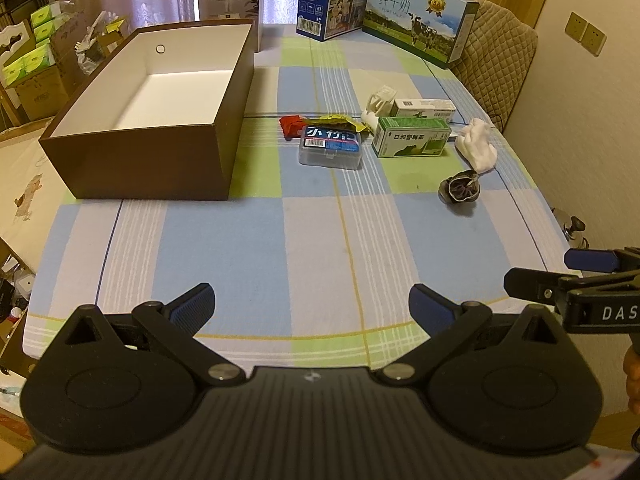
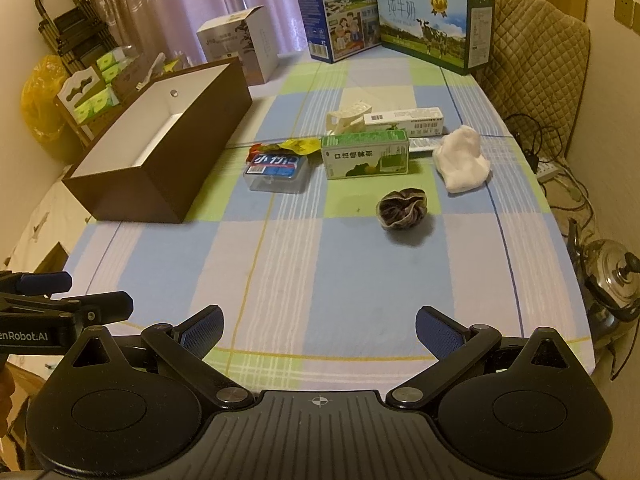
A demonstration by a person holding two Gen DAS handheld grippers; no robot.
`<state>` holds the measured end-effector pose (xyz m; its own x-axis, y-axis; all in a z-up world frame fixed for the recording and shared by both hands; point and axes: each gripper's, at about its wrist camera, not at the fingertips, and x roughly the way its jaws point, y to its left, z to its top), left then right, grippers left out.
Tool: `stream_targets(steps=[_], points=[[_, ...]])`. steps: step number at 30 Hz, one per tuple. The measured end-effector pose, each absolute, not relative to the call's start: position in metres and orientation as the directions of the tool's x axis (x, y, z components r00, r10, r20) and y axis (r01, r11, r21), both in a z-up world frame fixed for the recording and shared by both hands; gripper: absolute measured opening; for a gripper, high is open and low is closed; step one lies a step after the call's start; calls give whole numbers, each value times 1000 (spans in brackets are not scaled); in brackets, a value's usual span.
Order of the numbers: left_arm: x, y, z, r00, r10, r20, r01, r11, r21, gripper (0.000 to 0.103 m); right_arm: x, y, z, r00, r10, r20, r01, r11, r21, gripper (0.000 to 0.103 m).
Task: Organize objects
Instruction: 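Move the right tool toward the dark scrunchie while the left tool approaches the blue floss box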
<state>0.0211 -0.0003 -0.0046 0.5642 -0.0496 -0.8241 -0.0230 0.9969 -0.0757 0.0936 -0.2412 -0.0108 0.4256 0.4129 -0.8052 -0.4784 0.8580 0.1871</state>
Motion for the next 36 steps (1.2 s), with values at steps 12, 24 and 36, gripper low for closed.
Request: stream_targets(steps=[12, 24, 36], points=[[51, -11, -10, 545, -45, -837, -36, 996, -77, 102, 120, -247, -20, 410, 428, -806, -484, 850, 205, 100], [82, -18, -18, 530, -35, -848, -66, 994, -83, 102, 159, -257, -28, 391, 474, -789, -512, 824, 242, 100], [114, -23, -34, 504, -19, -863, -110, 990, -85, 102, 206, -264, -48, 395, 482, -782, -541, 810, 227, 94]])
